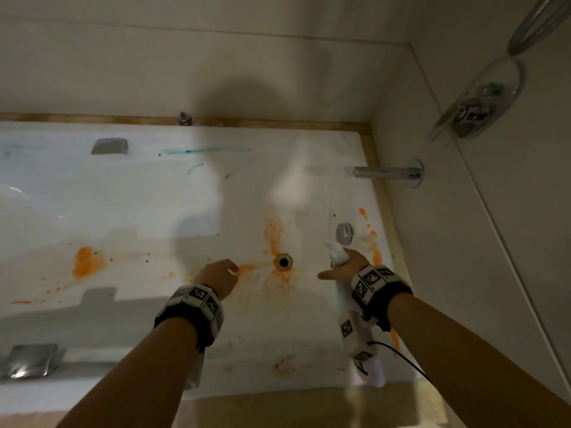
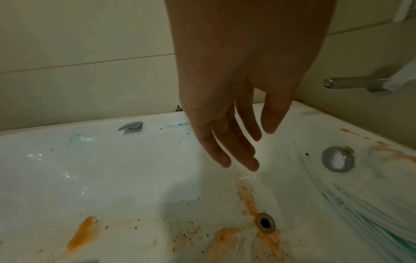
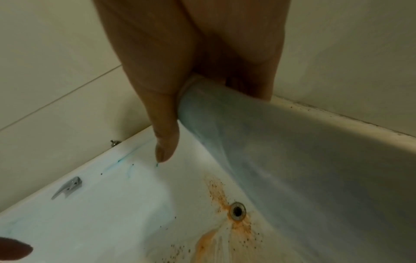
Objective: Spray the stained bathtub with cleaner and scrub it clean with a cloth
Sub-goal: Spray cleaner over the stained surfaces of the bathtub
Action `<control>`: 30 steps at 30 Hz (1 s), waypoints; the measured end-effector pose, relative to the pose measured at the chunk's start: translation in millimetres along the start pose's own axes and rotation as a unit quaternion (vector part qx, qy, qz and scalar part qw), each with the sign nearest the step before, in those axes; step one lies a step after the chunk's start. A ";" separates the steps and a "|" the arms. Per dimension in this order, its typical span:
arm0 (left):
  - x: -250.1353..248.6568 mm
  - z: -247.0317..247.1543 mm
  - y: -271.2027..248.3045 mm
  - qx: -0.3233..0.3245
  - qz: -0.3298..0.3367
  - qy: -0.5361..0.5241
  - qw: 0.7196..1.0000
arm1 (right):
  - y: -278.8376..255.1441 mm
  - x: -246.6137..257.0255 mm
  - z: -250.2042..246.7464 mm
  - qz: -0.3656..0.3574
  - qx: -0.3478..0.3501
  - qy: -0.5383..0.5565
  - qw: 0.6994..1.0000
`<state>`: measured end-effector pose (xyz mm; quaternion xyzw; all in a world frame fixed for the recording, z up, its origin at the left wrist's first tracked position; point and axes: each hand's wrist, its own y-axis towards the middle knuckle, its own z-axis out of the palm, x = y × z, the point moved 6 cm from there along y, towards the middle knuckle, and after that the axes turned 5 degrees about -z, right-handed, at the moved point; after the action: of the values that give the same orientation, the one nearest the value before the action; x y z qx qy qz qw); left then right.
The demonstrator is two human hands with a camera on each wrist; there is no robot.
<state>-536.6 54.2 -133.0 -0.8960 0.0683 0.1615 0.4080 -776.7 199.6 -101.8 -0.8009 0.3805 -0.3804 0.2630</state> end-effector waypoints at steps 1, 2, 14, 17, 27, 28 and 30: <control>3.7 3.0 -4.4 0.000 0.000 0.008 1.000 | -4.4 -0.7 5.6 -0.019 0.010 -0.012 1.000; 7.2 6.3 -8.1 0.004 -0.002 0.016 1.000 | -7.7 -3.5 10.9 -0.026 0.017 -0.024 0.999; -6.3 73.5 -88.3 0.198 0.060 -0.018 0.978 | -46.8 18.5 23.4 -0.073 -0.036 0.027 0.996; -29.9 94.1 -104.6 0.217 0.104 -0.055 0.969 | -49.0 43.6 18.5 -0.100 -0.058 0.043 0.992; -71.5 69.2 -130.2 0.038 0.187 -0.132 0.973 | -80.4 99.9 16.7 -0.202 -0.038 0.037 0.978; -65.5 68.4 -127.4 0.027 0.163 -0.151 0.975 | -83.0 99.1 17.2 -0.214 -0.025 0.036 0.976; -52.8 63.6 -122.8 -0.007 0.123 -0.185 0.975 | -86.6 93.0 14.5 -0.221 0.006 0.042 0.974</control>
<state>-569.8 182.4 -66.8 -0.8383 0.1003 0.3741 0.3838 -690.4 175.7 -10.4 -0.8467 0.2031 -0.4648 0.1608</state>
